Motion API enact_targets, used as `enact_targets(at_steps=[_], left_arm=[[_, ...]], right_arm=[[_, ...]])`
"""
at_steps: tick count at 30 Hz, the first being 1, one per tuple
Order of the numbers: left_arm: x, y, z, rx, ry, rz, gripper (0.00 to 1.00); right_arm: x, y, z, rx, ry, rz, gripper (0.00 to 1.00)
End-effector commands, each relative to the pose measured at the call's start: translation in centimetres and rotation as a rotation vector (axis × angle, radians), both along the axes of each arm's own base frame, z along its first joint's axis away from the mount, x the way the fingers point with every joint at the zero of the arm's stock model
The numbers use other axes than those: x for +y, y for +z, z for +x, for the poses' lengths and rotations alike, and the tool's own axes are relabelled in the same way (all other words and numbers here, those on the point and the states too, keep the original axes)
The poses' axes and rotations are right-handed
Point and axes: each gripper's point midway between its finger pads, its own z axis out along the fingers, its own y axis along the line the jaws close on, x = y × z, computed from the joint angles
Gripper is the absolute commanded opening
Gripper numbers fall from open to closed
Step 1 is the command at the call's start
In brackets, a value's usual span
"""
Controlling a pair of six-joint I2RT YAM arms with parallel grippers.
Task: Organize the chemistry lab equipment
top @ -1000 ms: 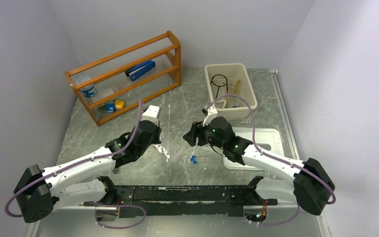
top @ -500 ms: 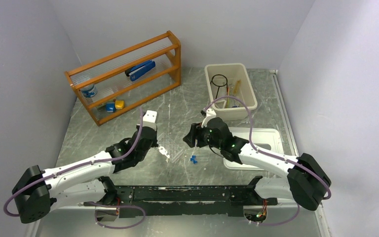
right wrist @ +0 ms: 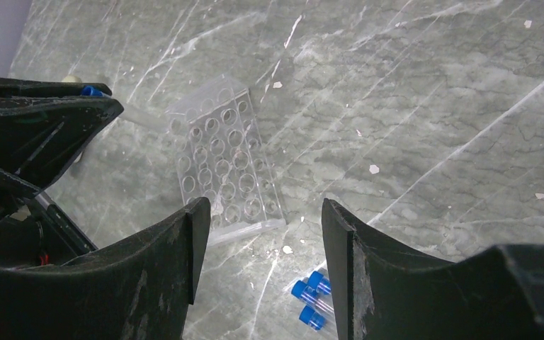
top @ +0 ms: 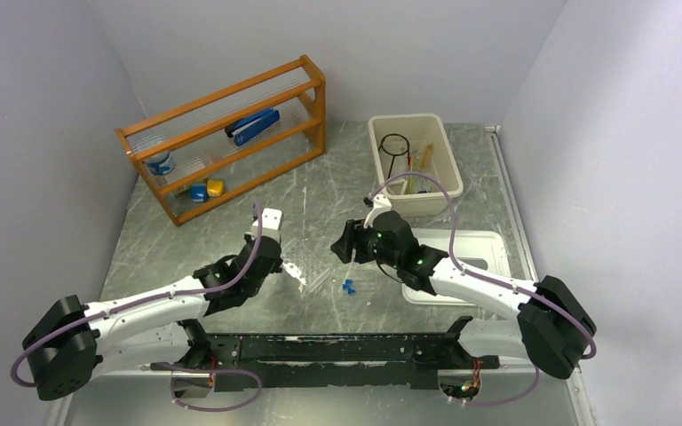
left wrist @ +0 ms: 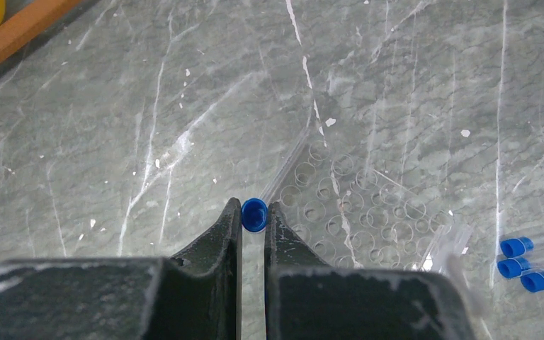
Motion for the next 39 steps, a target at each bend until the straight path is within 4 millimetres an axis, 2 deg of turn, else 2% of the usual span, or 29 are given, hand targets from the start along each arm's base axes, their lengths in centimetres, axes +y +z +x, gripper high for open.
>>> enact_targets(at_steps=[1,4,11,15,24,39], left_arm=[[-0.9,0.6,0.5,-0.050,-0.007,-0.063,0.05],[-1.1,0.9,0.3,-0.054,-0.015,-0.083,0.05],[-0.3,4.9,0.2,-0.109,0.005,-0.141,0.05],[-1.1,6.4,-0.3,-0.128,-0.059,-0.183,0.05],[-1.4,3.4,0.6,-0.115,-0.054,-0.090,0.05],[-1.4,0.6,0.7,-0.082,-0.037,-0.071,0.05]], right_arm=[[-0.1,0.4,0.4,-0.010,-0.024,0.007,0.62],[-0.2,0.3,0.4,-0.008,-0.025,0.002,0.62],[-0.2,0.5,0.5,-0.013,-0.028,-0.001,0.62],[-0.1,0.4,0.5,-0.009,-0.025,0.002,0.62],[0.0,0.2,0.4,0.000,-0.018,0.001,0.62],[-0.2,0.0,0.5,0.002,-0.020,-0.019,0.62]])
